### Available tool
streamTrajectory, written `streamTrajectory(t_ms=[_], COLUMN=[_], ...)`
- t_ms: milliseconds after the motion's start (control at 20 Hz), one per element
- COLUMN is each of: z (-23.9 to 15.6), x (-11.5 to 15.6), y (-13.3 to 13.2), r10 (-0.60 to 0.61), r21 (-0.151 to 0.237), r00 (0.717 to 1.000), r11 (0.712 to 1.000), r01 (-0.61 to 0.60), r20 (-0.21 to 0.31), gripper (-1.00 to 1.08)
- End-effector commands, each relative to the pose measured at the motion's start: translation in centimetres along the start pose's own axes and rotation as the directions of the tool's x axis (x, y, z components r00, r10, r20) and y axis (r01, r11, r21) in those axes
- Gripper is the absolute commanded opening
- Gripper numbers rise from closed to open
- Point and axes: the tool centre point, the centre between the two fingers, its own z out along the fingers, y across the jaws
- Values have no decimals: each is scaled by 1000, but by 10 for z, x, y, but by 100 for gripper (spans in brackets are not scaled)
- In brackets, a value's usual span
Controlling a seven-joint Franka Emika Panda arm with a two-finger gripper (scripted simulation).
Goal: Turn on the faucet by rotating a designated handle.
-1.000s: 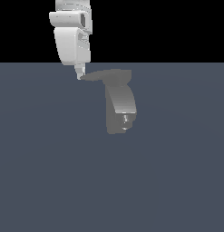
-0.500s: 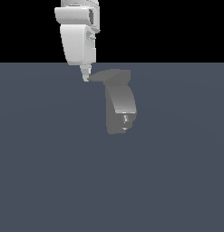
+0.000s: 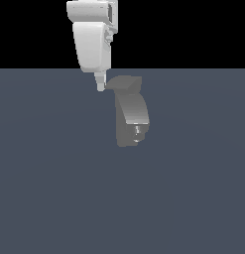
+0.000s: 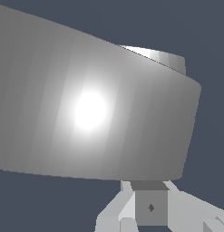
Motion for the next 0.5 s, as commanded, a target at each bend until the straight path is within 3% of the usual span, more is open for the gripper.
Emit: streamTrajectory(t_ms=[0, 100, 450], z=[0, 0, 0], x=[10, 4, 45], y=[7, 4, 7], r10=[8, 0, 3], r21=[-2, -1, -1], r00=[1000, 1000, 1000], r11=[1000, 1000, 1000], r01=[-8, 0, -3], r20=[-1, 0, -1], gripper=[-100, -100, -100])
